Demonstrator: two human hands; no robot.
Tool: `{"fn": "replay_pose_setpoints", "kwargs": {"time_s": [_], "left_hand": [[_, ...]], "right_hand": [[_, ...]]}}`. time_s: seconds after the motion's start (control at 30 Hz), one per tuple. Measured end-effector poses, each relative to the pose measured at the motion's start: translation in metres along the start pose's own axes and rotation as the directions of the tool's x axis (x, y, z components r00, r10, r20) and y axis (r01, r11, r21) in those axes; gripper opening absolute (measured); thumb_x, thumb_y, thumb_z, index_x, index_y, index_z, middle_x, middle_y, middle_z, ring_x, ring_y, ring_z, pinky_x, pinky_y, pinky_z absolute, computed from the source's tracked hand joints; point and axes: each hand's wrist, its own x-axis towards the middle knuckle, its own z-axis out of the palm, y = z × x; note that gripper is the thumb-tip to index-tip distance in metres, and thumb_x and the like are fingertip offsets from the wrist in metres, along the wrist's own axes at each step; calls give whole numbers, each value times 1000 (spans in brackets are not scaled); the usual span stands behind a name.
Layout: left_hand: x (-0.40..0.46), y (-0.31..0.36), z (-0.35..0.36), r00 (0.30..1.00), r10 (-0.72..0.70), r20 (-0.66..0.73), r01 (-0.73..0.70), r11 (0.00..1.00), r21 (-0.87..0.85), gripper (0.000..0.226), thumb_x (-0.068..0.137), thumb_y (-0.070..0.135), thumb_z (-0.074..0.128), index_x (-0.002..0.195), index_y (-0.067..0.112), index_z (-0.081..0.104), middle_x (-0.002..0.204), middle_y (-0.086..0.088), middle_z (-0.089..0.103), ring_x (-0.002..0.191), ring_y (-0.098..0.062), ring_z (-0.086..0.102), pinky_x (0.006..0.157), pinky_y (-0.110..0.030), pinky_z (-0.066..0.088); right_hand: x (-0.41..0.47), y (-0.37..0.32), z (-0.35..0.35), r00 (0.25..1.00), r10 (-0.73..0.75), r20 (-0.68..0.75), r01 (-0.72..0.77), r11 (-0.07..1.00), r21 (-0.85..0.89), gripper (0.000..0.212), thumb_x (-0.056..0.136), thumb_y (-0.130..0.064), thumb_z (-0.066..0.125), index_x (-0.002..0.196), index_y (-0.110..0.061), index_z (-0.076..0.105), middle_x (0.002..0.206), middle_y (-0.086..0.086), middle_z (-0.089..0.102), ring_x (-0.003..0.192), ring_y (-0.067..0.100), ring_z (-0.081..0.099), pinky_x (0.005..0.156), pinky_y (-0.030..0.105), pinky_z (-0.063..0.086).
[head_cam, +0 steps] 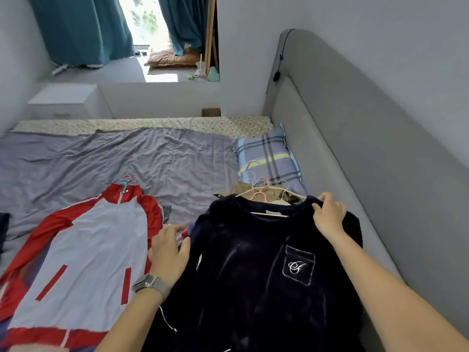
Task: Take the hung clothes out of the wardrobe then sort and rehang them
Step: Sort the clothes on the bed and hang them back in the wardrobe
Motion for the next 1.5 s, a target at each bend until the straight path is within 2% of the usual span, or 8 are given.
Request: {"fn": "replay_pose_setpoints", "kwargs": {"time_s": [0.13,0.33,0.47,0.67,0.8,0.93,1.2,1.5], "left_hand": [[6,-1,7,995,-83,-48,86,995,56,26,86,20,57,111,17,63,113,-5,62,108,-30,52,85,-40,40],[7,-12,18,986,-153,-67,156,987,39,26,87,13,57,113,13,63,114,-5,63,111,-27,51,91,-40,40],[4,-24,18,981,-186,-48,188,982,31,26,86,22,56,111,17,62,115,-2,62,112,-25,51,95,-39,39],[5,-41,-3,979,-200,-29,201,979,32,35,82,35,48,112,21,61,119,0,59,115,-23,49,95,-38,37],[12,-73,-41,979,-199,-35,200,979,35,34,83,33,51,115,22,59,122,2,57,118,-21,47,95,-37,36],[23,-132,-86,982,-180,-63,183,982,37,29,87,22,57,116,20,58,123,0,57,118,-22,48,98,-40,40],[46,-280,-192,992,-123,-26,122,991,-51,29,85,8,61,114,12,59,116,-4,58,110,-24,52,96,-36,42],[74,-405,-248,975,-202,91,209,974,-85,29,87,2,57,115,5,57,114,-9,56,95,-16,51,84,-22,39]], "right_hand": [[39,21,36,963,-70,259,150,942,-301,40,75,5,56,109,-14,46,95,9,60,101,32,55,98,38,27],[63,34,58,827,150,542,243,774,-584,54,88,-26,52,140,-20,38,146,15,33,133,33,34,113,42,23],[57,2,70,733,276,621,284,706,-649,53,87,-22,47,140,-18,42,153,13,25,140,35,24,115,54,12],[7,-126,79,537,-306,786,471,882,22,50,92,-21,49,141,-19,42,144,5,46,129,25,45,104,33,38],[-50,-200,83,442,-448,777,398,874,278,44,95,-20,51,138,-18,46,142,4,47,129,19,46,104,29,39],[-102,-252,108,450,-447,773,346,885,310,42,93,-17,52,135,-17,49,136,4,50,122,18,51,93,23,42],[-197,-350,204,633,-315,707,215,949,231,37,88,-8,49,124,-9,57,126,9,59,115,21,56,91,23,42],[-262,-408,290,649,-254,717,239,963,124,46,85,-12,50,131,-15,51,133,4,55,122,18,50,95,22,37]]}}
